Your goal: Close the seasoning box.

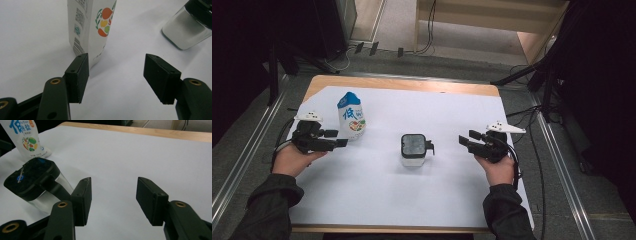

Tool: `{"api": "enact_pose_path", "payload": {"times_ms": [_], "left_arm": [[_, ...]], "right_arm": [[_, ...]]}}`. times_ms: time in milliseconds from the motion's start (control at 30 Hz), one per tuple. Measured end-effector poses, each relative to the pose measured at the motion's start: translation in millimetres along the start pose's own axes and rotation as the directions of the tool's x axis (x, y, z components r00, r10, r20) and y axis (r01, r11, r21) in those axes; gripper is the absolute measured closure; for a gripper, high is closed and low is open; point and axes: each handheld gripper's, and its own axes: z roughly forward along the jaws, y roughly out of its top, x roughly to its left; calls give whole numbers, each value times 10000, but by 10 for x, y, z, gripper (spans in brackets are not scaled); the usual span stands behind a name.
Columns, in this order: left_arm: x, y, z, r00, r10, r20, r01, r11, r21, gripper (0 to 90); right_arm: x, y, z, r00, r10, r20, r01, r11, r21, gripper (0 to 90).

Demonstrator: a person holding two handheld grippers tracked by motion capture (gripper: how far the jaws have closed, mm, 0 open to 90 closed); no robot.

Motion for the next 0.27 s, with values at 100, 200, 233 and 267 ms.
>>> {"api": "enact_pose_path", "payload": {"times_ms": [100,200,233,267], "left_arm": [[15,1,11,10000,-29,23,29,10000,28,382],[17,0,15,10000,-42,-20,42,10000,28,382],[18,-1,14,10000,-26,-29,26,10000,23,382],[20,-3,14,10000,-41,-22,41,10000,-2,382]], "right_arm": [[-20,-18,-6,10000,80,60,-80,10000,37,474],[-25,-22,-4,9999,106,87,-106,9999,39,473],[-25,-23,0,9999,114,91,-114,9999,44,473],[-26,-24,4,9999,79,83,-79,10000,45,473]]}}
